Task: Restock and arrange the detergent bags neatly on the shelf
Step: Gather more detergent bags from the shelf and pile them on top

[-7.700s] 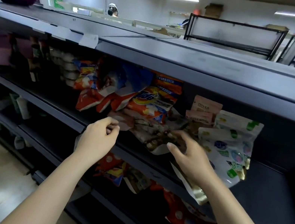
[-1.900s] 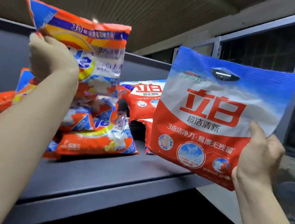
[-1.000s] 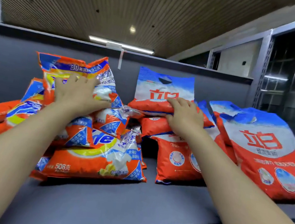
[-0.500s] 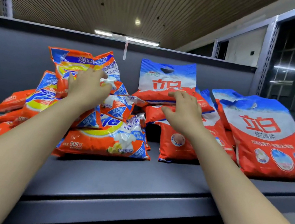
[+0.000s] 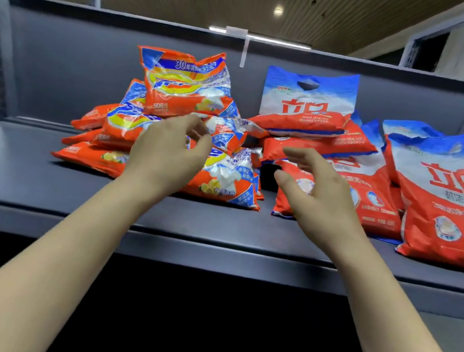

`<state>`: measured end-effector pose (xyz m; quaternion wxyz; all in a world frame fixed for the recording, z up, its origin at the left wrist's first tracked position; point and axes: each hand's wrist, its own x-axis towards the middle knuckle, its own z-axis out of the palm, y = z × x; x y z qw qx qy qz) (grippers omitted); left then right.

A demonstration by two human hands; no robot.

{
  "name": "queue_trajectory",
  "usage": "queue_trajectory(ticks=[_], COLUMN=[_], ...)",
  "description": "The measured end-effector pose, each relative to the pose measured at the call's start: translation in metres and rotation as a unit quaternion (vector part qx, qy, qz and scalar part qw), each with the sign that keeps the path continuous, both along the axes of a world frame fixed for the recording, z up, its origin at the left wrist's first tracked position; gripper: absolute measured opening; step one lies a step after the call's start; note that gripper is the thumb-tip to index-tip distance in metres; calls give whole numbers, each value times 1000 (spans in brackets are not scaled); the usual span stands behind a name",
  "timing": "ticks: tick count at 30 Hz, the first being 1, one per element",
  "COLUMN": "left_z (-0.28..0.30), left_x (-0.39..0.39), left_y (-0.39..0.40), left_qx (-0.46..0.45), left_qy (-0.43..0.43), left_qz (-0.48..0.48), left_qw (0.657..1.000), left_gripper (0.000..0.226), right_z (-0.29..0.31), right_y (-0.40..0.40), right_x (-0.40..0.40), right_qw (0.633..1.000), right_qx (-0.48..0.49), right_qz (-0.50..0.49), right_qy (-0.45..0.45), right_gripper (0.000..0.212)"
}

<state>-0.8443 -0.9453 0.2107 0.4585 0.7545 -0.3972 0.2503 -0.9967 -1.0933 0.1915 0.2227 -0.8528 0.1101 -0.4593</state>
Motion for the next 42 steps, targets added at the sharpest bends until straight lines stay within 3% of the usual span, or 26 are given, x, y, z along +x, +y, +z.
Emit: queue_trajectory(ticks=[9, 22, 27, 34, 42], left_z=[-59, -109, -124, -144, -164], left_x=[-45, -39, -10, 40, 94], left_y=[67, 175, 248, 369, 501], left_qx=[30, 59, 81, 98, 114], left_qy=[16, 21, 33, 59, 86], left_qz=[81, 131, 133, 153, 204], left_qw=[996, 989, 987, 982, 968], left_gripper=[28, 23, 32, 22, 25], right_z=[-47, -99, -115, -139, -156], right_y=[26, 122, 186, 304, 432], right_x=[-18, -4, 30, 89, 163], right_qw=[996, 984, 985, 983, 968], right_qx=[-28, -30, -31, -25, -28], right_qz=[61, 174, 164, 171, 220], right_qy=[51, 19, 47, 70, 121], right_gripper=[42, 32, 33, 34, 37])
